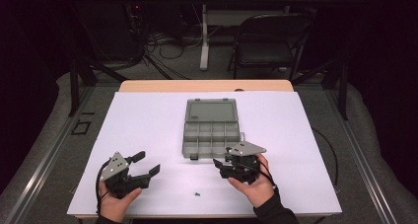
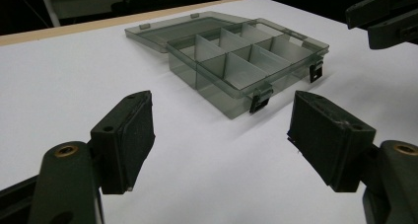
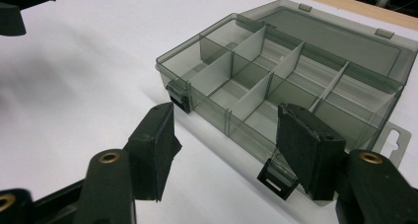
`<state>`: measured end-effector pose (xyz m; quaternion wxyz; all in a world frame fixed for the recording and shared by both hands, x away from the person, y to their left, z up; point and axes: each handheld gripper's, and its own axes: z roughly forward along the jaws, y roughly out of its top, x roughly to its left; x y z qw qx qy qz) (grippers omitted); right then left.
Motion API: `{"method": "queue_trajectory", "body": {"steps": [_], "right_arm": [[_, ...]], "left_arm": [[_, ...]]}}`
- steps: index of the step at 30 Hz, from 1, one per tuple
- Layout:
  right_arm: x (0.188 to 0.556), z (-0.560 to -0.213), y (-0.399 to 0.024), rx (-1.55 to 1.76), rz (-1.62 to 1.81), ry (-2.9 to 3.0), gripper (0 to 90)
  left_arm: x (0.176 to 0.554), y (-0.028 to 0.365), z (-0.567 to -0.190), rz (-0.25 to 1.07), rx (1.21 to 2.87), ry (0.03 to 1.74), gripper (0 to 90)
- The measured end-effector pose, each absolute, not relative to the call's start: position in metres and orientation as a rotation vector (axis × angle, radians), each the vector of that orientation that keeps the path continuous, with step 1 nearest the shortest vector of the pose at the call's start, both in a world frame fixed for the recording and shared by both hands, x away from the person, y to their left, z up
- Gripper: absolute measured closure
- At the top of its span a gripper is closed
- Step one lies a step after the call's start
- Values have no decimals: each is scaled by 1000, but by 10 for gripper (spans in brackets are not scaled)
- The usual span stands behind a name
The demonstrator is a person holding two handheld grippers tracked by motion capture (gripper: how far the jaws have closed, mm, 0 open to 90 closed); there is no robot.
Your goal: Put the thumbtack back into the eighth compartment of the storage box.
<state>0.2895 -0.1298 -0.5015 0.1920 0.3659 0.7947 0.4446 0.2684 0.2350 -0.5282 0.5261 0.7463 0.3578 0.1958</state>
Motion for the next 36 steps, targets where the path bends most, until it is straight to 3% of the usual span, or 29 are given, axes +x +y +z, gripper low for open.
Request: {"method": "queue_trajectory", "body": {"steps": [21, 36], "right_arm": [[276, -520, -108, 940, 1245, 2313, 409], [271, -536, -89, 904, 1243, 2404, 488]], "left_arm": [[269, 235, -528, 462, 1784, 850, 251], [270, 235, -528, 460, 1777, 860, 250]]}}
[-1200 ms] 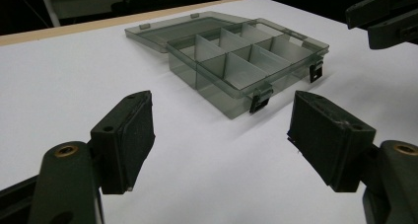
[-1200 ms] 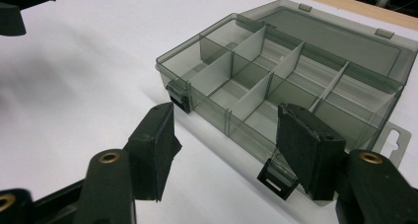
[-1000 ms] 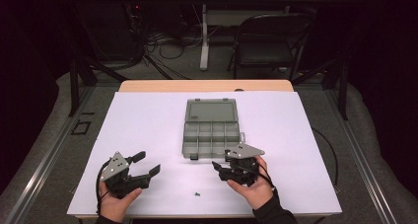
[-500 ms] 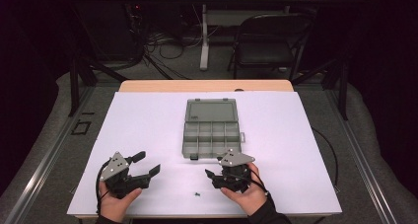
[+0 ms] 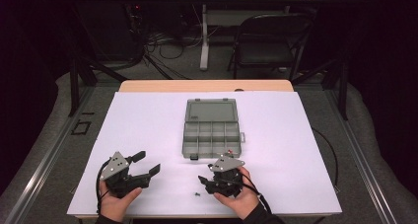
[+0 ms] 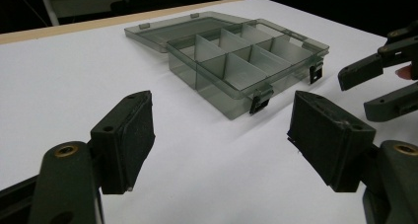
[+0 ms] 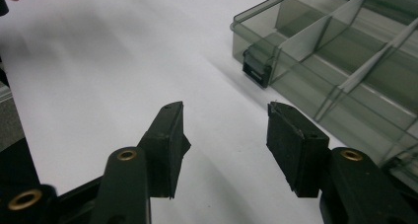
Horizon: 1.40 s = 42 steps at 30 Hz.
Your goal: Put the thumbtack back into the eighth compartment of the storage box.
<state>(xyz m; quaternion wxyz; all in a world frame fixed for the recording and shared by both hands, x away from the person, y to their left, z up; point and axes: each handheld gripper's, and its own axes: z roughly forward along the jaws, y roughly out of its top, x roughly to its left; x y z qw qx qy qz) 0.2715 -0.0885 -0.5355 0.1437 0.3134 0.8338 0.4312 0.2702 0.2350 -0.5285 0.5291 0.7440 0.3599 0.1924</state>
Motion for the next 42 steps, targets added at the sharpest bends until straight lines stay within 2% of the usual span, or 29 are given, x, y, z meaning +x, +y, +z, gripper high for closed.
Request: {"method": "queue_trajectory", "body": {"steps": [5, 12, 21, 33, 42], "right_arm": [[270, -539, -82, 889, 1239, 2434, 526], [264, -543, -71, 863, 1264, 2500, 640], [259, -548, -63, 831, 1246, 2573, 706], [256, -559, -61, 815, 1181, 2637, 736], [256, -561, -60, 816, 1153, 2644, 824]], "left_arm": [[270, 236, -528, 464, 1776, 863, 251], [269, 236, -528, 466, 1778, 857, 250], [268, 237, -528, 469, 1775, 859, 251], [268, 236, -528, 469, 1780, 855, 250], [268, 237, -528, 469, 1781, 859, 251]]}}
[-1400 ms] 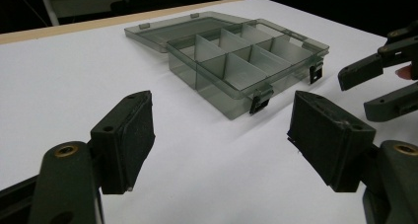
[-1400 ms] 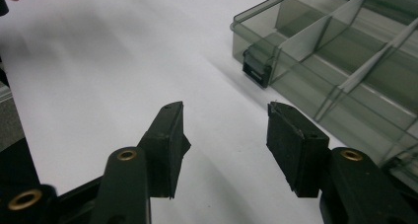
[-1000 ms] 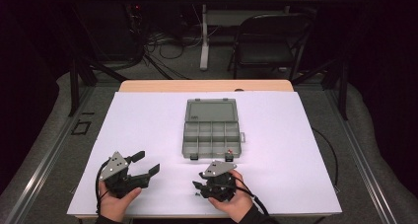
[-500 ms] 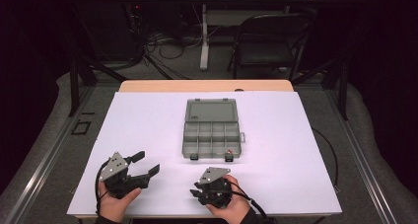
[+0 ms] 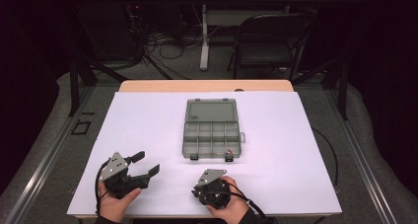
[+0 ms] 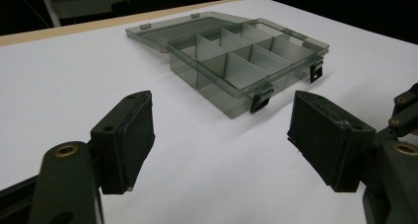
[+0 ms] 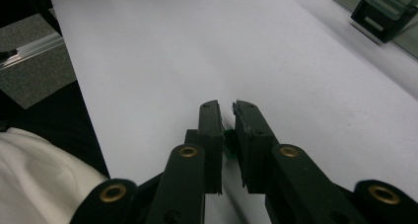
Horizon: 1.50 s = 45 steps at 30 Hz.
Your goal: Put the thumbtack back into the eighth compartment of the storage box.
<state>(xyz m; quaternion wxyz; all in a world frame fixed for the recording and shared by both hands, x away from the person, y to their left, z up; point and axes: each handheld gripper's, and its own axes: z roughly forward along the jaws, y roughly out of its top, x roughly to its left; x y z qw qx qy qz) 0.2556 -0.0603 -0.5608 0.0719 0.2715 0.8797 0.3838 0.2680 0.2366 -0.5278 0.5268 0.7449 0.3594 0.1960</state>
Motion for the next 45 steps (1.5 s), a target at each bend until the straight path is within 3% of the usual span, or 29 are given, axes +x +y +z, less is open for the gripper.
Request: {"method": "queue_trajectory", "body": {"steps": [17, 45], "right_arm": [[257, -557, -62, 832, 1174, 2637, 830], [275, -508, -109, 979, 1326, 2435, 830]], "left_arm": [[268, 236, -528, 465, 1785, 857, 251], [269, 236, -529, 464, 1779, 874, 253]]}}
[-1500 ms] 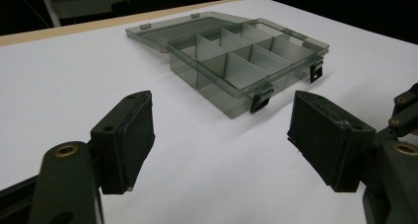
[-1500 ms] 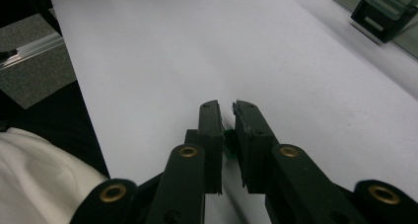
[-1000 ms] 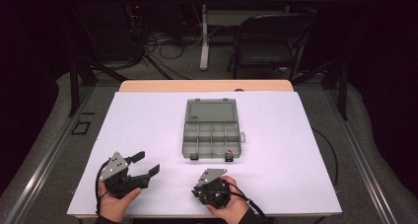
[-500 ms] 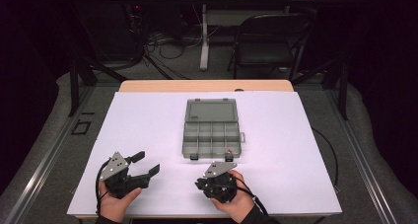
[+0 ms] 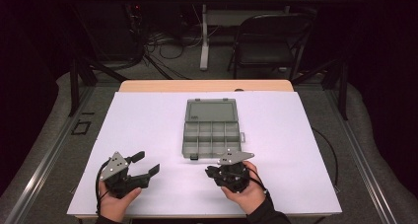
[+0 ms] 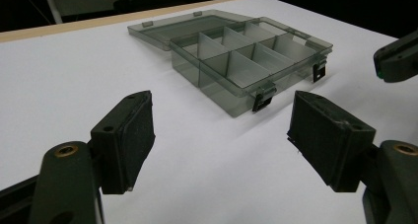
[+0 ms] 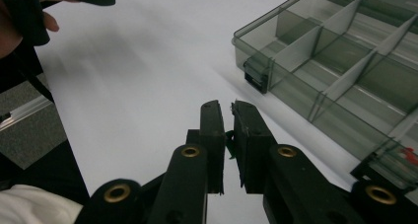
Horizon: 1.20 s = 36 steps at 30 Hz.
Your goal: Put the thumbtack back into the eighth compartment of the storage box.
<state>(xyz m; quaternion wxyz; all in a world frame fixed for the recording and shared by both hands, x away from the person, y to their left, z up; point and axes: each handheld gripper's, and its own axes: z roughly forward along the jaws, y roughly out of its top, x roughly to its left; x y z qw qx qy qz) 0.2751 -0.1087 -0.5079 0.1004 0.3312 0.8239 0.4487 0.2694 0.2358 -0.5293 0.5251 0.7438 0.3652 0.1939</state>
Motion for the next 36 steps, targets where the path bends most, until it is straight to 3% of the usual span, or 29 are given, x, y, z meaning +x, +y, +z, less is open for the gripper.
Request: {"method": "queue_trajectory", "body": {"steps": [15, 36], "right_arm": [[290, -489, -134, 1055, 1354, 2319, 831], [329, -492, -155, 1186, 1264, 2203, 831]], "left_arm": [[271, 239, -530, 455, 1767, 897, 254], [270, 239, -529, 469, 1764, 888, 254]]}}
